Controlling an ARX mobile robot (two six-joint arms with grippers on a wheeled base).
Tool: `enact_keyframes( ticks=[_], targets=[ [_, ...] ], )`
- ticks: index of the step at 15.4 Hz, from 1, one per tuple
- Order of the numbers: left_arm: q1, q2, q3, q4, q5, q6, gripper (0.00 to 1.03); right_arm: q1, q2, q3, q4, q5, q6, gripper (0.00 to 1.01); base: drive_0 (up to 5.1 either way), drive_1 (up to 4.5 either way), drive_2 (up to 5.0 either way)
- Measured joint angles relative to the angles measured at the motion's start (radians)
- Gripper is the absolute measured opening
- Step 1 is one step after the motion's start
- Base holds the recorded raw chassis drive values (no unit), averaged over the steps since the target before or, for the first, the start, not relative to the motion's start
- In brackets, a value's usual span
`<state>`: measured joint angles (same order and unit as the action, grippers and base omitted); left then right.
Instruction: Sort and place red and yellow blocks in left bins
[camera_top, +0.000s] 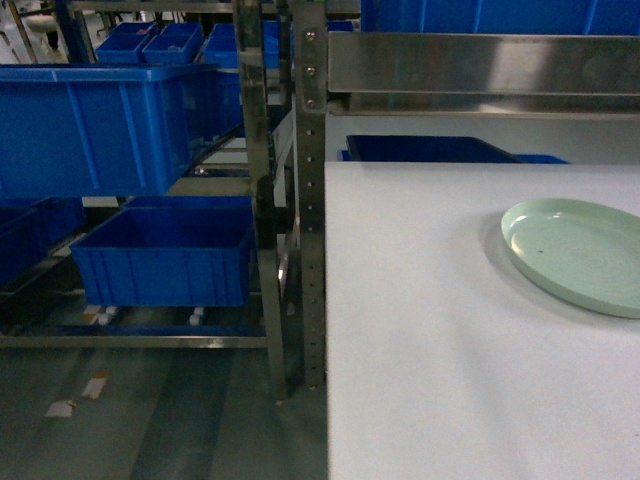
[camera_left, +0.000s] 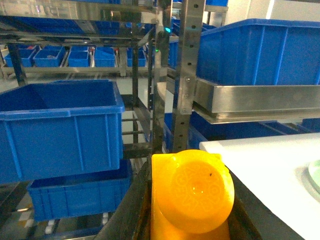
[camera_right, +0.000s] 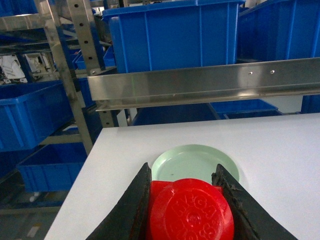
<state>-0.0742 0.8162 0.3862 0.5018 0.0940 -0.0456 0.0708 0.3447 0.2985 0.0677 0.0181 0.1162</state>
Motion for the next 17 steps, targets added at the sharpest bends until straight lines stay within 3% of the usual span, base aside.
enact_keyframes(
  ticks=[17],
  targets=[
    [-0.001, 0.000, 0.000, -0.003, 0.000, 0.000, 0.27, 0.000, 0.000, -0.001, 0.001, 0.000, 0.000, 0.29, -5.0, 2.44, 2.4]
  ],
)
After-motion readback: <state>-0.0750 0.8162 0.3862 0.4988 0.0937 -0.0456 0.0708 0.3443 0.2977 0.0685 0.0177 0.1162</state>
